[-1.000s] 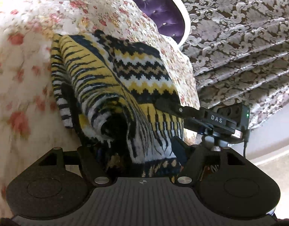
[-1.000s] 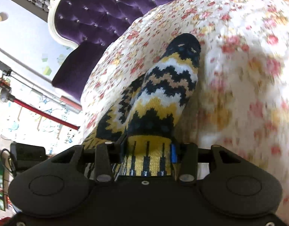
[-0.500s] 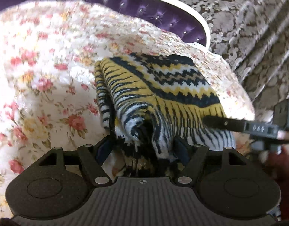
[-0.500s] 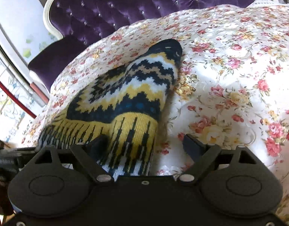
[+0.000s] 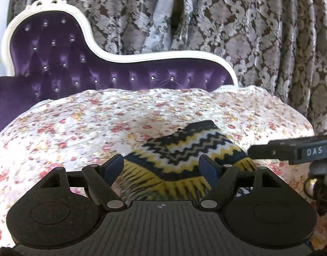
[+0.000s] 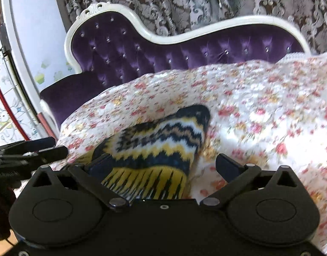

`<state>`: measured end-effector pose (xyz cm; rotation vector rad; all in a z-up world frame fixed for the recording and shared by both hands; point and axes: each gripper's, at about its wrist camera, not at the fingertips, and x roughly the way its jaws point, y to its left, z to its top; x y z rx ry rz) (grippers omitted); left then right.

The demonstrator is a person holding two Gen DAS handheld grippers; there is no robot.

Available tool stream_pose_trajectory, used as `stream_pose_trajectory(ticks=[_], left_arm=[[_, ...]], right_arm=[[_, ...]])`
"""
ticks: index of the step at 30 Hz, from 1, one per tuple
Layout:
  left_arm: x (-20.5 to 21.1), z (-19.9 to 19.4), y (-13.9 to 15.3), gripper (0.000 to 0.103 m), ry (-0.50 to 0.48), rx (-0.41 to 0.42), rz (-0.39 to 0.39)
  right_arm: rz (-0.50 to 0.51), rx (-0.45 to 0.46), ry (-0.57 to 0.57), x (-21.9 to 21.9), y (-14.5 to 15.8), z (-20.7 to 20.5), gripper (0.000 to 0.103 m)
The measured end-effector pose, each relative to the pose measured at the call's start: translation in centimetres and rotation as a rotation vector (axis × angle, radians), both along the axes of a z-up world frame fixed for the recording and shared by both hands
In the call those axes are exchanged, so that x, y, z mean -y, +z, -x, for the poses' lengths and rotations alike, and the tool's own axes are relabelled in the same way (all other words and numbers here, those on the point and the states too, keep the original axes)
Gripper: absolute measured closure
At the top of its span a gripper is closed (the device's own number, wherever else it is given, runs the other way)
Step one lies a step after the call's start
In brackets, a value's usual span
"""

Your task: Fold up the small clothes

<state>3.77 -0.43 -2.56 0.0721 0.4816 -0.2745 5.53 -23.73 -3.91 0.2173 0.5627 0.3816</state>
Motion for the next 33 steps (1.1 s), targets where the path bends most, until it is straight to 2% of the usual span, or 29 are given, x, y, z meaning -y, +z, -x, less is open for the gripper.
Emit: stream_pose_trajectory(ticks=[3,6,8,10,13,16,22,26,33], left_arm=[[0.7,-1.3,-1.3,0.027,0.022,-0.035,-0.031],[0.2,-2.4,-3.2,0.026,0.081,-0.112,-0.076],[-0.7,-3.1,-4.5,0.020,0.110,-0.164,-0.073],[-1.6,-3.2,-5.1,0.011,0.134,-0.189,-0.040],[-2.3,-3.2,-5.2,0.007,0.148,-0.211,-0.012],[-2.3,-3.2,-5.1,0.005,0.159,-0.223,-0.003],[-2.2,-3.7,-5.3,0.004,0.176,-0.240,0.010],[-2.1,-3.8,-5.3,0.004,0.178,-0.244,0.008],[-2.1,-4.0,-5.1,0.004,0.185,-0.245,-0.001]], right_arm=[[0.050,-0.015,-0.063,-0.4,0.1,-0.6,0.000],[0.157,-0.019,-0.174,-1.2,0.4,-1.2,0.000],[0.191,0.002,-0.191,-1.5,0.4,-1.5,0.001],[0.181,0.011,-0.169,-1.8,0.6,-2.2,0.001],[0.164,0.011,-0.150,-2.3,0.7,-3.7,0.001],[0.198,0.000,-0.152,-3.1,-0.1,-4.9,0.001],[0.224,-0.179,-0.105,-3.9,-4.5,-7.7,0.002],[0.115,-0.229,-0.106,-2.3,-5.5,-7.9,0.002],[0.157,-0.189,-0.107,-2.6,-4.4,-7.2,0.001]])
